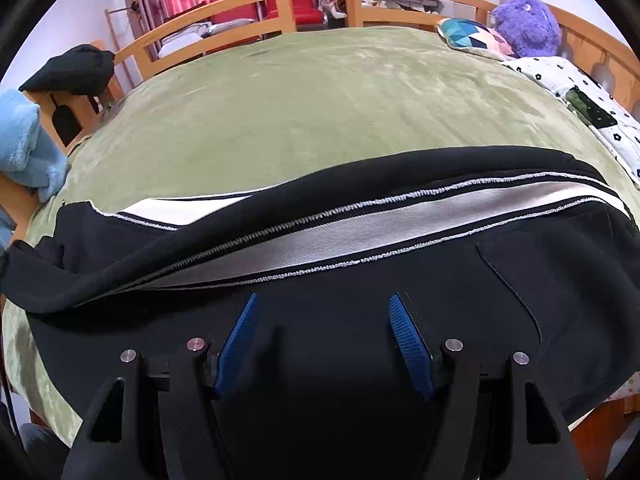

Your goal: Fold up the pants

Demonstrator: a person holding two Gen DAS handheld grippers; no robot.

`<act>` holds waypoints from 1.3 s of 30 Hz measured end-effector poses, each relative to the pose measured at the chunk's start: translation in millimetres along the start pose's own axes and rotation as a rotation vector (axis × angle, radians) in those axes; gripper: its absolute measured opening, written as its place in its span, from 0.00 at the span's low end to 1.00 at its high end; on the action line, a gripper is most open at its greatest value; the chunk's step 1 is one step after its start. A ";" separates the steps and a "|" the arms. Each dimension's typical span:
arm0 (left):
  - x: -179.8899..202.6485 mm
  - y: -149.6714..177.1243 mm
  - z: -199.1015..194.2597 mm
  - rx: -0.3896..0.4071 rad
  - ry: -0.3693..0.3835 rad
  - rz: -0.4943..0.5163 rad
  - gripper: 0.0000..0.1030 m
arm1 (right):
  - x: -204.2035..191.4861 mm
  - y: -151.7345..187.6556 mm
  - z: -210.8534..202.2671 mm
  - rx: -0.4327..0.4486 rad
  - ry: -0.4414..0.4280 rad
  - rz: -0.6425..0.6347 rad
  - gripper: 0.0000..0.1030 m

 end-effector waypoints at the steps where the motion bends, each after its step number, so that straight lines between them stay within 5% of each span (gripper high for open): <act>1: 5.5 -1.8 -2.5 0.002 0.011 0.010 0.49 | 0.4 0.4 0.5 0.000 -0.003 0.007 0.65; 7: 64.8 -3.8 -24.4 0.011 0.196 0.055 0.52 | -0.9 0.1 -2.6 0.011 -0.005 0.007 0.65; 8: 75.8 -4.1 -23.3 0.027 0.188 0.073 0.50 | -1.8 0.0 -3.5 0.013 -0.013 0.010 0.65; 10: 88.1 -3.1 -10.5 0.032 0.128 0.073 0.16 | -2.4 0.5 -7.6 0.019 -0.024 0.021 0.65; 12: 98.2 1.7 3.4 0.005 0.135 0.054 0.16 | -3.4 1.3 -14.5 0.030 -0.034 0.030 0.65; 15: 100.4 8.0 20.0 0.056 0.024 0.050 0.16 | -1.3 3.3 -26.0 0.041 -0.031 0.011 0.65; 17: 91.1 10.0 30.8 0.114 -0.116 0.050 0.24 | 4.4 5.4 -35.0 0.052 -0.003 -0.012 0.65; 19: 77.7 11.5 42.0 0.124 -0.260 0.033 0.89 | 11.8 8.1 -40.3 0.054 0.005 -0.014 0.65; 20: 75.5 14.1 47.8 0.101 -0.284 0.035 0.90 | 14.6 9.8 -41.1 0.051 0.003 -0.011 0.65; 24: 85.2 20.5 35.0 0.065 -0.173 0.010 0.91 | 25.3 19.3 -41.3 0.041 -0.007 0.012 0.65; 27: 105.0 26.9 12.3 -0.020 0.028 0.006 0.92 | 30.4 26.4 -37.8 0.035 -0.024 0.046 0.65; 32: 124.8 24.3 -17.9 -0.101 0.164 -0.051 0.93 | 30.9 32.1 -34.9 0.026 -0.091 0.112 0.65; 35: 124.4 25.1 -33.5 -0.087 0.154 -0.050 0.93 | 28.4 31.1 -39.0 0.036 -0.103 0.117 0.65; 39: 102.7 39.4 -33.7 -0.109 -0.011 0.003 0.92 | 24.0 29.0 -47.8 0.059 -0.103 0.102 0.65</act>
Point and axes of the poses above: each gripper's, at about its wrist camera, not at the fingertips, and z roughly the way its jaws point, x to its right, y to its underside, the point moved 8 cm from there along z, roughly the way its jaws point, and after that the axes turned 14 degrees about -z, right-handed, at the moved point
